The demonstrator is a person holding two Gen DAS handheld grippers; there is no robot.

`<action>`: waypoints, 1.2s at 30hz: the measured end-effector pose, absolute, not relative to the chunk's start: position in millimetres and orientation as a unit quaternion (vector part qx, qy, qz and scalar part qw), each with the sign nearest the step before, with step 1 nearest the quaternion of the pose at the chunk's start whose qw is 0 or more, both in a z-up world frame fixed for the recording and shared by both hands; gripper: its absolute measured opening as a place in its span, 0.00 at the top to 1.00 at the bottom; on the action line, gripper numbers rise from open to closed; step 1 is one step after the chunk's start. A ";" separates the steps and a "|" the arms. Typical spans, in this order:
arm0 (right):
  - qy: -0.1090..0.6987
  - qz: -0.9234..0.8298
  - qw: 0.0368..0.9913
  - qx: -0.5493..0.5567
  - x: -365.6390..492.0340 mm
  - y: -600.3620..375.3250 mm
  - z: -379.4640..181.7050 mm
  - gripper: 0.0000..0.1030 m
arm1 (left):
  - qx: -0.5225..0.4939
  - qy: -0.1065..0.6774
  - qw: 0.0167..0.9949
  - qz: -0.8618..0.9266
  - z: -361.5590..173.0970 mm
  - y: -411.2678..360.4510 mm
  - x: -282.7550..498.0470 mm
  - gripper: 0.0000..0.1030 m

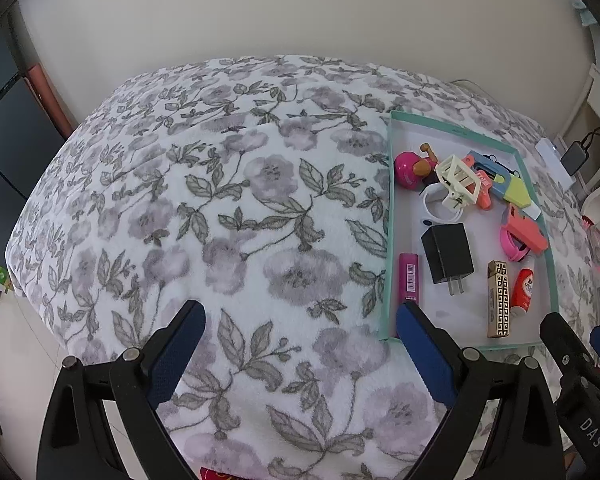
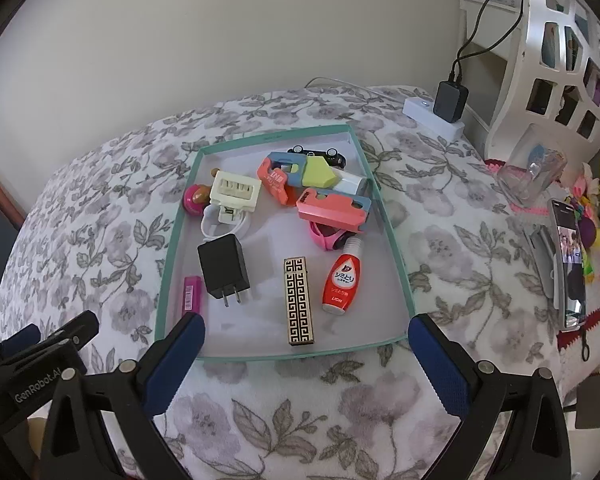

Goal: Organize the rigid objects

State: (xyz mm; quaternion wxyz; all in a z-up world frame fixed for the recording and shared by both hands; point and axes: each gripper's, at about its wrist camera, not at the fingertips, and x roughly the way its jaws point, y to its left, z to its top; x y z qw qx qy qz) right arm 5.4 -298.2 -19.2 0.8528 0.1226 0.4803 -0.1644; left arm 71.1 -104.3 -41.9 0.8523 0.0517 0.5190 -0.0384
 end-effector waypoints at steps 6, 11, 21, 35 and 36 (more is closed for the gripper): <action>0.481 -0.165 0.853 0.121 5.2 -298.7 -19.7 0.00 | 0.050 0.522 0.851 -0.036 -42.4 -103.5 71.7 0.06; 0.481 -0.166 0.853 0.120 5.4 -298.6 -19.8 0.00 | 0.053 0.523 0.850 -0.034 -43.3 -104.2 72.4 0.06; 0.483 -0.165 0.853 0.114 6.5 -297.6 -19.3 0.00 | 0.060 0.523 0.850 -0.030 -43.1 -105.0 71.7 0.06; 0.483 -0.165 0.853 0.110 5.8 -295.6 -18.1 0.00 | 0.062 0.524 0.849 -0.023 -43.3 -103.4 71.9 0.06; 0.483 -0.165 0.853 0.110 5.6 -295.9 -17.9 0.00 | 0.063 0.524 0.849 -0.022 -43.4 -103.2 71.9 0.06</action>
